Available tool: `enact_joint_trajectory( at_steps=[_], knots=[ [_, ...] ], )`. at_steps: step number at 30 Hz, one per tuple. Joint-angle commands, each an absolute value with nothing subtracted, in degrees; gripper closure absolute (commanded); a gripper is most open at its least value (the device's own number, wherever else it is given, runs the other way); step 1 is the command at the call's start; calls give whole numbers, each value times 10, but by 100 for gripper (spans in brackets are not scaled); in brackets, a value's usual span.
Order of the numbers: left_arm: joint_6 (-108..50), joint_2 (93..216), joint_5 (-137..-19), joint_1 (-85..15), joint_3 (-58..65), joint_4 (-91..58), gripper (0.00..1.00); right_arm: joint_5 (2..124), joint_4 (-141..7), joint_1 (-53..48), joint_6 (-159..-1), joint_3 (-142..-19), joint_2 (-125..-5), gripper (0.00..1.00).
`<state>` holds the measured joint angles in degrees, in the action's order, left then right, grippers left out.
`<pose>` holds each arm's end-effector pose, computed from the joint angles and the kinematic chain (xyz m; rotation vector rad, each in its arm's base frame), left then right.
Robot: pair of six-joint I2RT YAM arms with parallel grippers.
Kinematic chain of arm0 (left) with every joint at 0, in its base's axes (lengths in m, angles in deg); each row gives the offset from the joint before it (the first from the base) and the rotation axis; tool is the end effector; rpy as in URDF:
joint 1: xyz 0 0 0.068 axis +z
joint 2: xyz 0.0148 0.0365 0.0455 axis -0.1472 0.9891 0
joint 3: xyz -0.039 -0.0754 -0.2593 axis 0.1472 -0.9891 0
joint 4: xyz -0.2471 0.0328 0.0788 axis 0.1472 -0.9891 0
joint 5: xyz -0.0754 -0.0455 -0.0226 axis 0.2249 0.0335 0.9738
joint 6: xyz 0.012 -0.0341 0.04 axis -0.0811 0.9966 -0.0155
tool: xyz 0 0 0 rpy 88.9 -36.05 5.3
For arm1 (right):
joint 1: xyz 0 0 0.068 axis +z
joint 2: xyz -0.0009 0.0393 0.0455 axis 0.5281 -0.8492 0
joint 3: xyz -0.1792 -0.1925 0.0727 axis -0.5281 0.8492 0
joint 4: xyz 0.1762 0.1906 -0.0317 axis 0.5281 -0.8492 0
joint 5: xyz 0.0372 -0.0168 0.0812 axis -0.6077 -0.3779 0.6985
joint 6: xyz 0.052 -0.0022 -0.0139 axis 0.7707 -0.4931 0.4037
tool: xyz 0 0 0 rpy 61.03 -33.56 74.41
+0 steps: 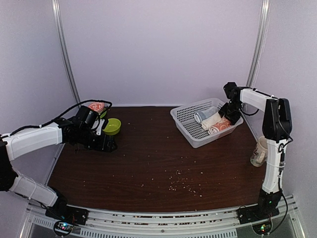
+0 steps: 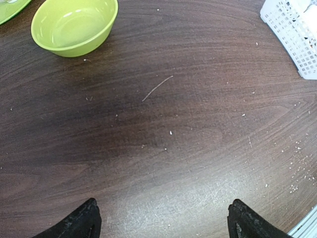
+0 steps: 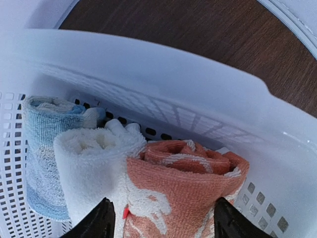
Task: Roll the towels
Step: Adjust the towel in the storage box.
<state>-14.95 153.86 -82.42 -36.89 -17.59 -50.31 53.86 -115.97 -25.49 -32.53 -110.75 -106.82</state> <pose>0.2293 -0.1267 0.2362 0.0837 2.5877 -0.4474 0.4561 0.0499 0.2207 1.1310 2.5163 0.2548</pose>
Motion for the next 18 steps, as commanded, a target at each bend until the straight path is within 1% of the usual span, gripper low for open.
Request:
enact_joint_trajectory(
  at_steps=[1,4,7,12,15,18],
  knots=[
    [-147,1541,-819,-365,-157,-500,9,537,-1180,-258,-349,-1115,-1009,28],
    [-147,1542,-819,-364,-156,-500,9,545,-1178,-249,-366,-1124,-983,30],
    [-147,1544,-820,-365,-157,-500,9,569,-1175,-234,-386,-1126,-972,37],
    [-147,1545,-821,-365,-157,-501,9,593,-1190,-215,-421,-1131,-983,58],
    [-148,1547,-820,-365,-157,-502,9,600,-1202,-208,-436,-1136,-999,67],
    [-148,1547,-822,-364,-157,-502,9,606,-1213,-205,-451,-1138,-1017,73]
  ],
)
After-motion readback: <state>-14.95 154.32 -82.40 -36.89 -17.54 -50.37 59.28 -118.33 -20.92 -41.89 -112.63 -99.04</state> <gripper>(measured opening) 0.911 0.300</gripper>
